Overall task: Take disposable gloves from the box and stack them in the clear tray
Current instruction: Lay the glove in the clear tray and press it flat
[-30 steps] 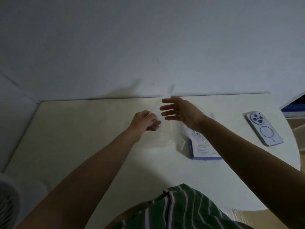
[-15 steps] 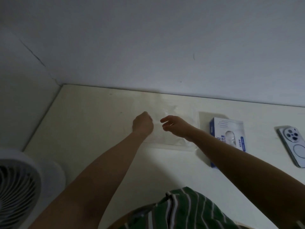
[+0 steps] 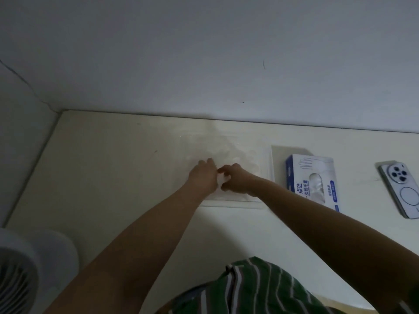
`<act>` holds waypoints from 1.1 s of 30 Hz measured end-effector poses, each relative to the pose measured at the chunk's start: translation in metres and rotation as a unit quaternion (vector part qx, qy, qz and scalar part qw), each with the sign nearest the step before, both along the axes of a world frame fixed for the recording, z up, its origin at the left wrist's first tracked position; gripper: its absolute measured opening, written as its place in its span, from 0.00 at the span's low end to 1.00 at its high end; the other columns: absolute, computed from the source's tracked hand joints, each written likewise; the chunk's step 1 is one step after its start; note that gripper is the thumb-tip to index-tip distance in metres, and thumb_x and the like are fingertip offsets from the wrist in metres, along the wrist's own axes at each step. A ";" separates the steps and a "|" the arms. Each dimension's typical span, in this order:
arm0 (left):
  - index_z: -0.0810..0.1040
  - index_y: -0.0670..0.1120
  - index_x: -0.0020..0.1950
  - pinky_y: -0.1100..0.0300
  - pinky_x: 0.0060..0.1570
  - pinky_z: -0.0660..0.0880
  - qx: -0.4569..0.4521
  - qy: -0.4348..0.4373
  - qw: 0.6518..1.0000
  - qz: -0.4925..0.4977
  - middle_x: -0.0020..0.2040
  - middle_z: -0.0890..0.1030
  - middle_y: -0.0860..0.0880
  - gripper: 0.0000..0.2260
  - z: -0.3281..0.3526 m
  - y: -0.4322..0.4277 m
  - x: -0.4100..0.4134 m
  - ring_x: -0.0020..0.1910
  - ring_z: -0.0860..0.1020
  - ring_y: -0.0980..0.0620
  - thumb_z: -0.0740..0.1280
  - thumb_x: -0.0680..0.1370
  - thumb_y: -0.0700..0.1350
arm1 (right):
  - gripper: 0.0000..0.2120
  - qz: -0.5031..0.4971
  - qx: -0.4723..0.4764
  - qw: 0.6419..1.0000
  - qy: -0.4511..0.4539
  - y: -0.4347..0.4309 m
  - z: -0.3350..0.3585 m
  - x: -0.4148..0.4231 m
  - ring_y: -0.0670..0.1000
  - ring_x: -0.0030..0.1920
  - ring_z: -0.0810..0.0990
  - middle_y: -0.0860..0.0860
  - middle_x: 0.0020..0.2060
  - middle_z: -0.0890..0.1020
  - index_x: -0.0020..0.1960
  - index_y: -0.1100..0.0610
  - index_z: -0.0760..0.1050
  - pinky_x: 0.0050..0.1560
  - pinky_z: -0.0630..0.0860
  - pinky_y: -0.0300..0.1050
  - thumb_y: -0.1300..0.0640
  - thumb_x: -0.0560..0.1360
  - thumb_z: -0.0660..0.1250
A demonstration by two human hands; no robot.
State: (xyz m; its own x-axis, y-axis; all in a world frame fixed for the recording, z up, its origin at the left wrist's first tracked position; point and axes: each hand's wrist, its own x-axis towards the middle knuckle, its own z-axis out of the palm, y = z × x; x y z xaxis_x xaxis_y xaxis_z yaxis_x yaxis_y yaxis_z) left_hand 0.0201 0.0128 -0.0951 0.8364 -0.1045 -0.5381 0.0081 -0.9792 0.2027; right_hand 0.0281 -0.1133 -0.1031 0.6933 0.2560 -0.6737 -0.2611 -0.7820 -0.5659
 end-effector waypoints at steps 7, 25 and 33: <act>0.49 0.51 0.75 0.51 0.47 0.77 -0.018 0.079 0.996 0.043 0.69 0.55 0.38 0.46 -0.017 0.015 0.002 0.60 0.72 0.35 0.78 0.68 0.48 | 0.34 -0.076 0.030 0.992 0.098 -0.003 -0.001 0.005 0.57 0.54 0.75 0.57 0.63 0.72 0.74 0.49 0.60 0.39 0.75 0.44 0.61 0.73 0.70; 0.36 0.49 0.78 0.44 0.67 0.66 0.041 0.142 0.988 0.041 0.76 0.39 0.37 0.57 -0.022 0.014 0.007 0.74 0.55 0.32 0.78 0.67 0.53 | 0.47 0.121 -0.260 0.953 -0.097 0.001 -0.014 -0.008 0.65 0.63 0.70 0.66 0.72 0.55 0.77 0.64 0.33 0.60 0.71 0.52 0.65 0.75 0.66; 0.76 0.42 0.57 0.55 0.45 0.71 0.013 -0.112 0.989 0.098 0.55 0.78 0.42 0.10 0.014 0.004 -0.002 0.52 0.78 0.42 0.61 0.78 0.44 | 0.20 0.102 -0.101 0.956 -0.256 -0.021 0.059 -0.004 0.53 0.53 0.77 0.54 0.57 0.74 0.65 0.54 0.73 0.53 0.76 0.47 0.53 0.75 0.69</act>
